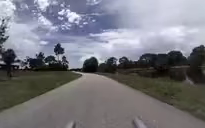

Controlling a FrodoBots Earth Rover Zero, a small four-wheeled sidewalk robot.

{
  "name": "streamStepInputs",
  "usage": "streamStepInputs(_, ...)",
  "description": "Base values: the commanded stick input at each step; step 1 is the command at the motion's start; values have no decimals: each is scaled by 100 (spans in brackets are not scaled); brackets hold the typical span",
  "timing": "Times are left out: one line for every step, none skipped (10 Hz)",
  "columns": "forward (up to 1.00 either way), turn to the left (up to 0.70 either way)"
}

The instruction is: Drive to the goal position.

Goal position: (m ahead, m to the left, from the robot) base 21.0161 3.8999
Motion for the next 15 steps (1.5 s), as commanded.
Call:
streamStepInputs(85,0)
streamStepInputs(85,0)
streamStepInputs(85,0)
streamStepInputs(85,0)
streamStepInputs(85,0)
streamStepInputs(85,0)
streamStepInputs(85,0)
streamStepInputs(85,0)
streamStepInputs(85,0)
streamStepInputs(85,0)
streamStepInputs(85,0)
streamStepInputs(85,0)
streamStepInputs(85,0)
streamStepInputs(85,0)
streamStepInputs(85,0)
